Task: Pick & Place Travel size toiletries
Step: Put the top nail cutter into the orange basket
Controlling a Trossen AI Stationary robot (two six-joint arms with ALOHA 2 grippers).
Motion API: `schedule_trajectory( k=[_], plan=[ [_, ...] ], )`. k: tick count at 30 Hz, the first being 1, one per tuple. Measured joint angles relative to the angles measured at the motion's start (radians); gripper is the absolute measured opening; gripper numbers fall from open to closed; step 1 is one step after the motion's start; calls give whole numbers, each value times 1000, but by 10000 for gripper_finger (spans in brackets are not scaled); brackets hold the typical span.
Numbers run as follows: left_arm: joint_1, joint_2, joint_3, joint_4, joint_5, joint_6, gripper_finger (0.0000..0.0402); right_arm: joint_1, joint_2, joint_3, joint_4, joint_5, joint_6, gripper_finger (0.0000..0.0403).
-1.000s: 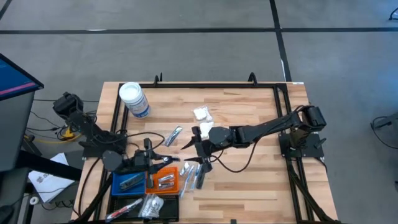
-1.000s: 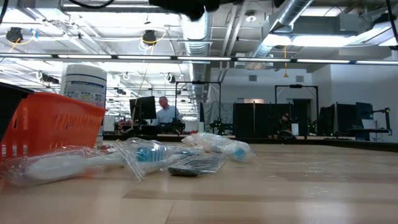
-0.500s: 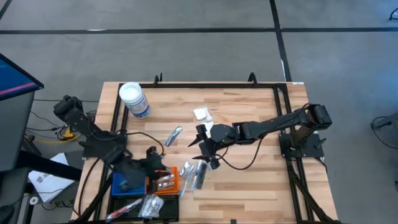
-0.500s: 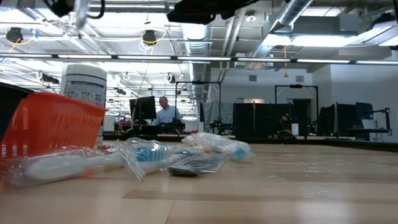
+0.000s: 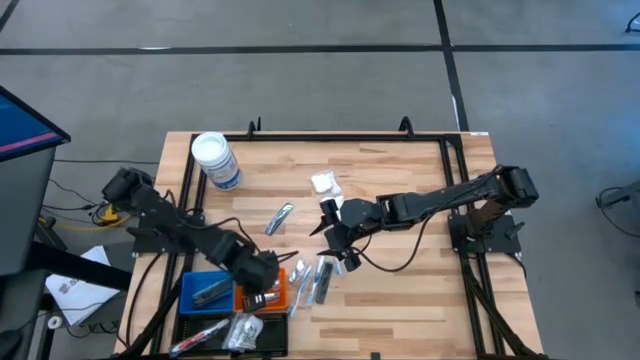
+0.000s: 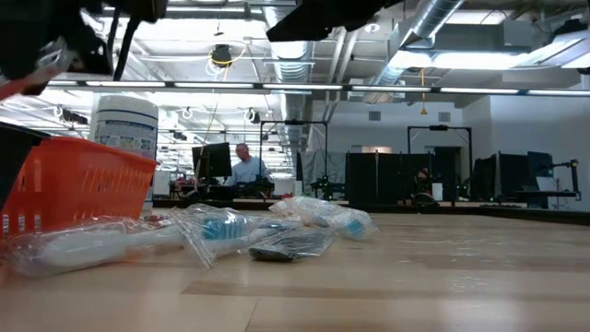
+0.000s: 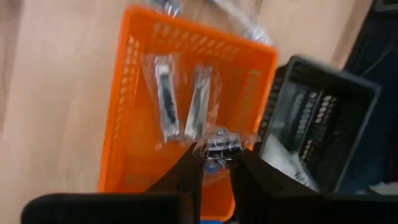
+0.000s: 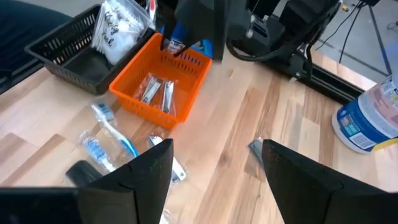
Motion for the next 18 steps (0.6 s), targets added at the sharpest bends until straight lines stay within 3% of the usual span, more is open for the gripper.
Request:
schedule_trajectory(
  k=[5,18],
  plan=[
    [28,57,0,-17,58,55,49,0,0,0,-17,0,-1,238],
    [81,188,-1,-9,62,194,50,0,0,0,-23,0,-4,238]
  ],
)
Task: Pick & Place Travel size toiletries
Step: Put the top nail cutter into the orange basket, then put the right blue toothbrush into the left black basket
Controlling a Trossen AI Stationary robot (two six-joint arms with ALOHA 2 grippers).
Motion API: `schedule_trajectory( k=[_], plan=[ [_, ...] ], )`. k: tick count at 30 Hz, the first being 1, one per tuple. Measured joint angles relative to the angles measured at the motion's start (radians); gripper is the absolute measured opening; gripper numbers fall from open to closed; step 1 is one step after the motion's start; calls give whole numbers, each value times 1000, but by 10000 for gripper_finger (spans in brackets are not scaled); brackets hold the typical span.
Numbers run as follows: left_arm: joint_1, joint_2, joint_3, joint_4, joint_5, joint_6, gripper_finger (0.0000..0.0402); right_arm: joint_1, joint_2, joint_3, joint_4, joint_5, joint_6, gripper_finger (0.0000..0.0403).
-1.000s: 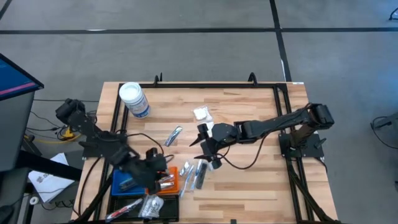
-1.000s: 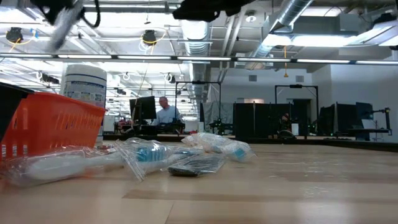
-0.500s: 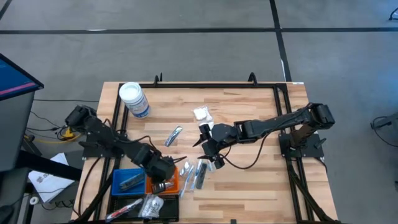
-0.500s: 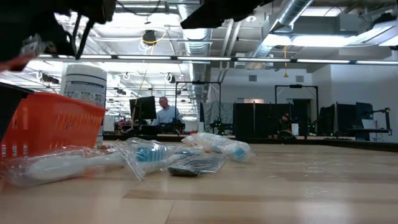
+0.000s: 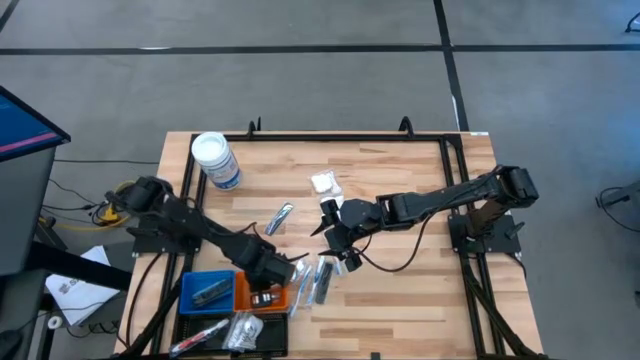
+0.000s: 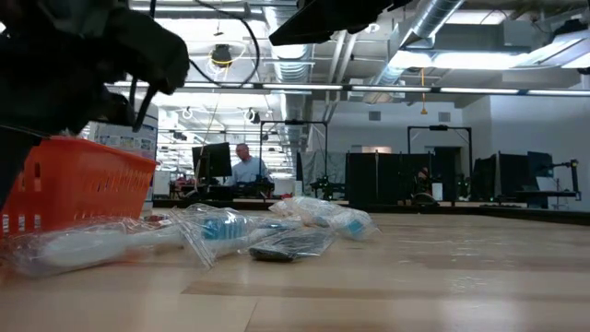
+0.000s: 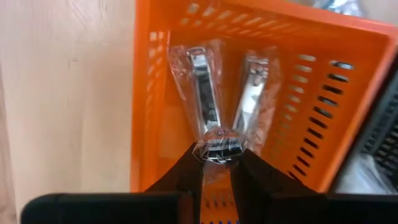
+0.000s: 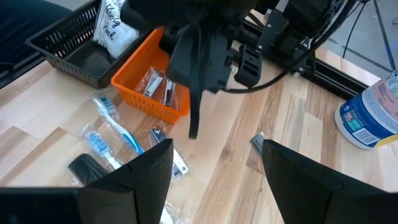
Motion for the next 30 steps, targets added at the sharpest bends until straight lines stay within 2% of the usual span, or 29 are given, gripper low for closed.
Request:
schedule_trajectory(
  k=[8,20,22,25,28,30],
  plan=[
    [0,19,-1,10,-31,20,71,0,0,0,-1,0,0,238],
    [-3,-20,-1,6,-56,-15,161,0,0,0,-71,-19,-48,238],
    [-3,-50,-1,2,-79,-31,171,0,-16,0,-96,-86,-83,238],
    [-11,-124,-1,6,-140,-54,178,0,-41,1,-111,-262,-157,238],
    [-34,-206,-1,10,-258,-64,178,1,-75,2,-149,-432,-231,238],
    [-54,-265,-1,26,-344,-64,175,1,-113,-21,-181,-503,-258,238]
  ],
)
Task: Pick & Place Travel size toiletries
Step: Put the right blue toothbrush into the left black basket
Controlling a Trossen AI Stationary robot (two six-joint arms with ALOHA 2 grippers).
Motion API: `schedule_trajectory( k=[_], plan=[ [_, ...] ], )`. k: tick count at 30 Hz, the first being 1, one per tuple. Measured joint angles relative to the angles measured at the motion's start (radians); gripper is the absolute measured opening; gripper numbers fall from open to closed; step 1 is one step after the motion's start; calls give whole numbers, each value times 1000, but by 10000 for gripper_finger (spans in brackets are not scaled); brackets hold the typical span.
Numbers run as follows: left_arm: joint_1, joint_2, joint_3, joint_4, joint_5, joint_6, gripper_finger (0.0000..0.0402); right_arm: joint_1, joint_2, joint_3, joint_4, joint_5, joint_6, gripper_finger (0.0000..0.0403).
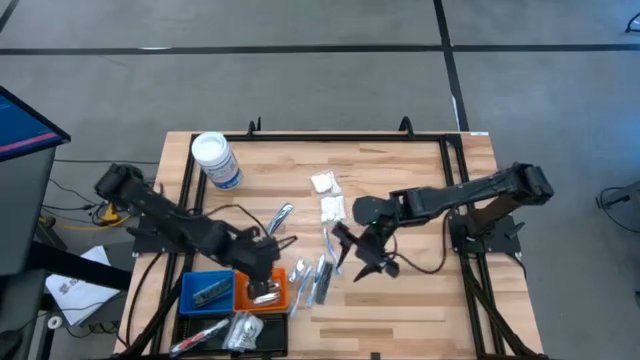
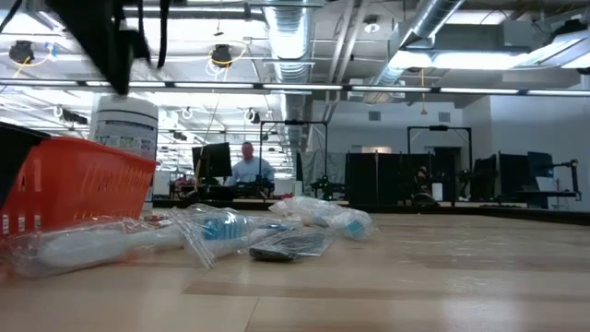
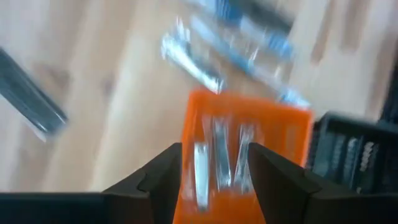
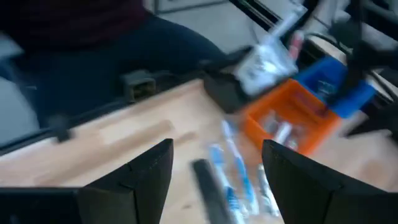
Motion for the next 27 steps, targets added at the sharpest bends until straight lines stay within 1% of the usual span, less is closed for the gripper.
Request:
schedule_trajectory(
  k=[3,5,8,11,13,16,20,22,24,27],
  plan=[
    [-40,-79,-12,35,-143,1,171,-6,-67,-58,42,-10,2,238],
    [-61,-127,-38,92,-220,8,169,-15,-123,-112,65,8,28,238],
    [-88,-190,-95,166,-320,17,168,-53,-211,-215,200,72,152,238],
    [-104,-234,-170,240,-381,25,169,-115,-281,-312,354,130,278,238],
    [-107,-255,-219,305,-404,25,170,-160,-307,-375,444,139,341,238],
    [-106,-276,-288,374,-434,31,169,-214,-310,-429,566,138,424,238],
    [-99,-293,-349,449,-514,72,166,-263,-263,-438,670,139,471,238],
    [-99,-300,-371,469,-572,106,165,-270,-223,-436,744,140,485,238],
    [-99,-299,-387,502,-626,136,164,-268,-183,-437,779,138,510,238],
    [-98,-303,-412,534,-675,179,164,-258,-110,-435,853,138,545,238]
  ],
)
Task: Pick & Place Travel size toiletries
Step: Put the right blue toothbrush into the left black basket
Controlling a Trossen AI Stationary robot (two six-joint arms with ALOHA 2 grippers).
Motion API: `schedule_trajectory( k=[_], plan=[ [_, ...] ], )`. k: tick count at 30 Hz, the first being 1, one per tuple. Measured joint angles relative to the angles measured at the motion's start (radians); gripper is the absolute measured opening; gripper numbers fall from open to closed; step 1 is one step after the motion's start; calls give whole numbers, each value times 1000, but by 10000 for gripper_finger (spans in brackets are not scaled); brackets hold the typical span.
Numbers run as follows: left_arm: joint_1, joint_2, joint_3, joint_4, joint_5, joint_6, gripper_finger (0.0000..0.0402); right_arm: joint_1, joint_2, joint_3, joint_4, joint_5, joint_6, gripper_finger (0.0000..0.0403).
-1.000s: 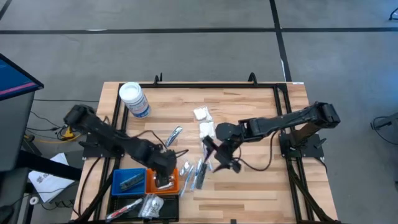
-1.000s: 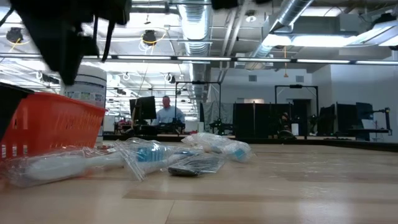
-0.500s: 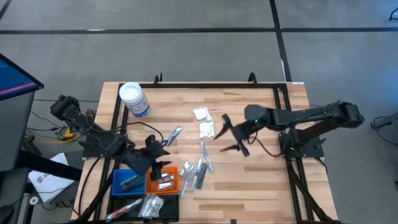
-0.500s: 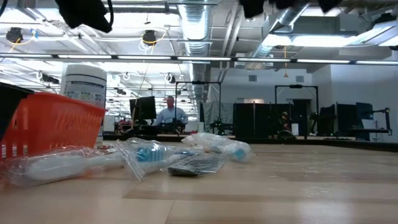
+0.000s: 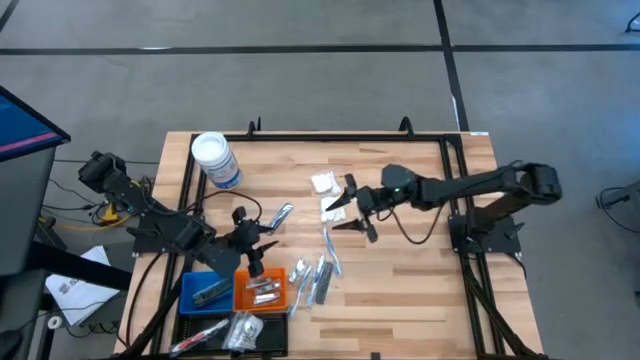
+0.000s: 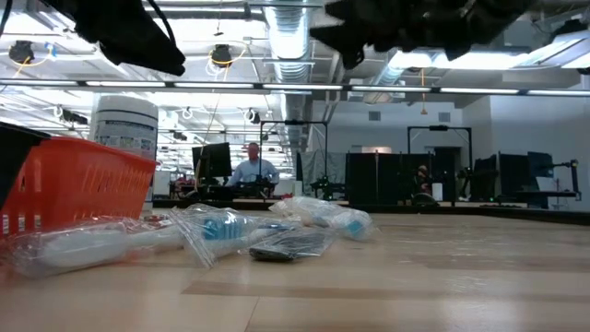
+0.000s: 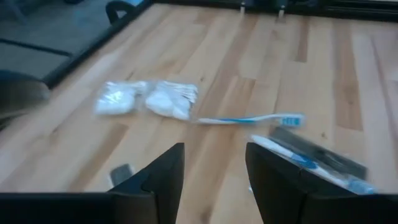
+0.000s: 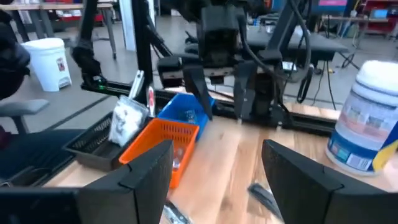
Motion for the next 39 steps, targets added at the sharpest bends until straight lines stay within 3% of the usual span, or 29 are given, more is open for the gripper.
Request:
schedule_trajectory(
  k=[5,7,13,22,24,28,39],
  plan=[
    [4,0,-18,9,-7,18,163,19,115,19,-2,-1,14,238],
    [4,0,-27,11,-7,18,163,24,157,44,-17,0,90,238],
    [4,0,-61,14,27,38,160,24,205,81,-269,0,313,220],
    [-2,0,-76,34,50,61,158,206,202,107,-228,0,480,189],
    [-7,0,-76,50,82,62,158,227,201,134,-335,36,485,181],
    [-30,0,-76,83,123,62,158,258,202,173,-572,206,526,168],
    [-81,0,-76,123,159,56,158,239,232,185,-683,379,643,174]
  ],
)
